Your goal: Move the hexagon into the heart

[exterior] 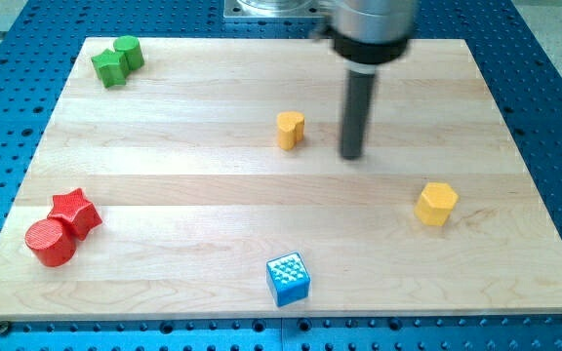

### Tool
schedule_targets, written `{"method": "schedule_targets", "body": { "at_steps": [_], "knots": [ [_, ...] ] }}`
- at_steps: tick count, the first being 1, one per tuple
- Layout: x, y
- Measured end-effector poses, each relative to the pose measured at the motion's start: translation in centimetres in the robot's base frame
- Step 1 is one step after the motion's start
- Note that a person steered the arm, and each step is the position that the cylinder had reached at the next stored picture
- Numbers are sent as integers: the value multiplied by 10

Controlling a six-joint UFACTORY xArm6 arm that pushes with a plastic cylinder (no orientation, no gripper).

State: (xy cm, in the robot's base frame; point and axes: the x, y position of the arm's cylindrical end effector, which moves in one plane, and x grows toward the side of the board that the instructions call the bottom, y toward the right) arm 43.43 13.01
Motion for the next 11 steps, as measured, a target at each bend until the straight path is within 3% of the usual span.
{"method": "schedule_targets", "body": {
  "at_steps": [1, 2, 4, 6, 7, 8, 10, 11],
  "knots": [
    [51, 115],
    [109, 129],
    [56, -15],
    [77, -35],
    [28, -99],
    [48, -110],
    [25, -135],
    [100, -70]
  ]
}}
